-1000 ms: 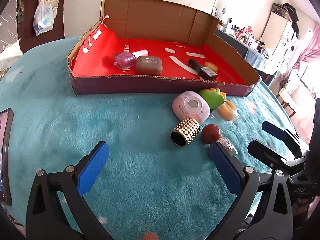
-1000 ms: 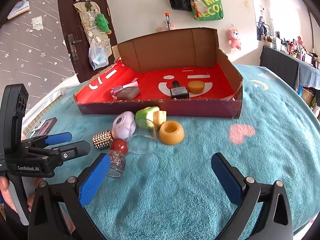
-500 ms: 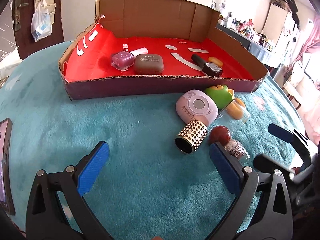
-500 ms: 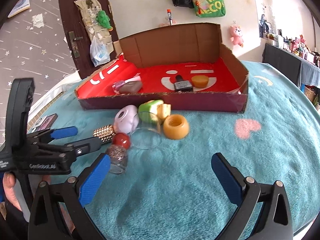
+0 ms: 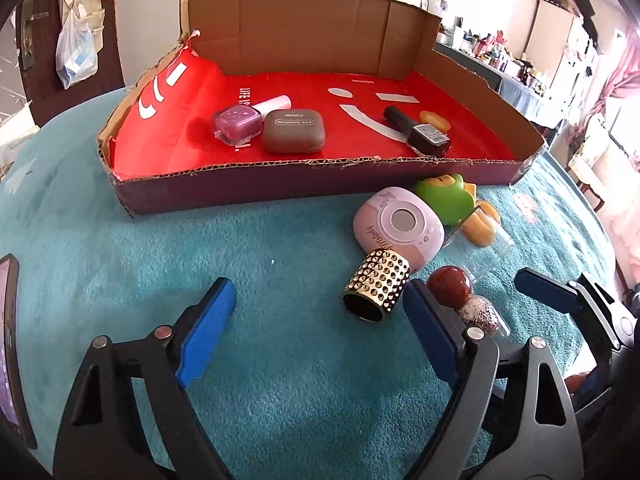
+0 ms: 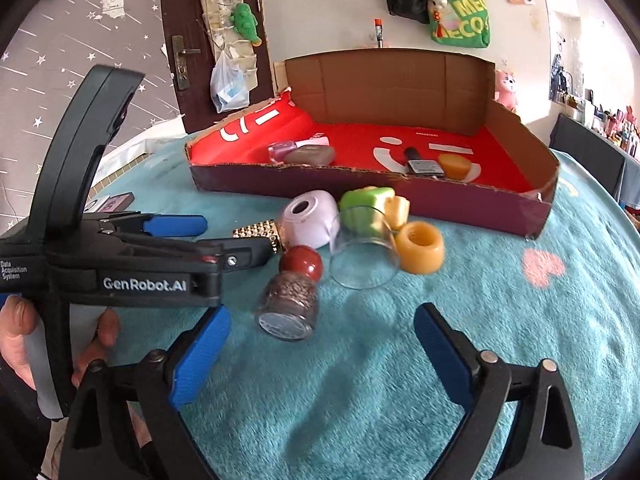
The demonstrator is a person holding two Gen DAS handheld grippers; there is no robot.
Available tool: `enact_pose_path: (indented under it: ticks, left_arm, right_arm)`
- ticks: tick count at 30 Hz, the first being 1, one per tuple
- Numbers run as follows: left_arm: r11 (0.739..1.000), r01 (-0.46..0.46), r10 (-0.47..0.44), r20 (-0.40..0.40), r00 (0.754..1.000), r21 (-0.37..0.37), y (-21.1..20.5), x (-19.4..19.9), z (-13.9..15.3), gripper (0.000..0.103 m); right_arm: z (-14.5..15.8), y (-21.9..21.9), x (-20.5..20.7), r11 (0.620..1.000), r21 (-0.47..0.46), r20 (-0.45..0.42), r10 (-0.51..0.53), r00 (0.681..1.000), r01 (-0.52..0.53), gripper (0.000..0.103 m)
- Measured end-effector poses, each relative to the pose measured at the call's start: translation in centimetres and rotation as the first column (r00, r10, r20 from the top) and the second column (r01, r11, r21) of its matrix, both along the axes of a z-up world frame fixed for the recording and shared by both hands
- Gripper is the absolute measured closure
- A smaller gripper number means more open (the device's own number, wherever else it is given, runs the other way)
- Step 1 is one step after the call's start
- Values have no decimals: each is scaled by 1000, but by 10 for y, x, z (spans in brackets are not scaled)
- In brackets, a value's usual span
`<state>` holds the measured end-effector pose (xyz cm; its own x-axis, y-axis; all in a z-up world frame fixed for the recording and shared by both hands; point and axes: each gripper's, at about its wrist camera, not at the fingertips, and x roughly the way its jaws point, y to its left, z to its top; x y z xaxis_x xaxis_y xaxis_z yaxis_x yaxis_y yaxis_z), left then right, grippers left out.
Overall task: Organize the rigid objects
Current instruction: 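Grasp the studded gold cylinder with the left tool while the right tool grasps the red-capped glitter jar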
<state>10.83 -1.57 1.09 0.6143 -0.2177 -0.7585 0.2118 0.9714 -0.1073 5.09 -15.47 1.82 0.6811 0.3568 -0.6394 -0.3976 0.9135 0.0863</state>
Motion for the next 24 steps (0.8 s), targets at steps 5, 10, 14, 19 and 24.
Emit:
enact_pose_path:
  ticks: [5,10,14,19,24]
  left_arm:
    - [1000,-1,1,-2,1000,-3,0,3,-1,19]
    - [1000,0,0,0,1000,15,-3,6,-1,25]
    - [1000,5,-6,6,1000,19,-4,5,-1,29]
    - [1000,6,-6,10,1000,4,-3,5,0,56]
    - [999,32,-31,10,999,-20,-6,5,1,70]
  right_arm:
    - [-1,3,5,1000,-1,0,-11,1000,11,15]
    - [-2,6,10,1000,-8,6,-22,1000,22,24]
    - [-4,10,13,1000,-19,11,-18,1000,18,32]
    - [-5,15,14,999,-33,22,-7,1000,8,42]
    - [-6,19,14,999,-43,26,11,1000,-9,52]
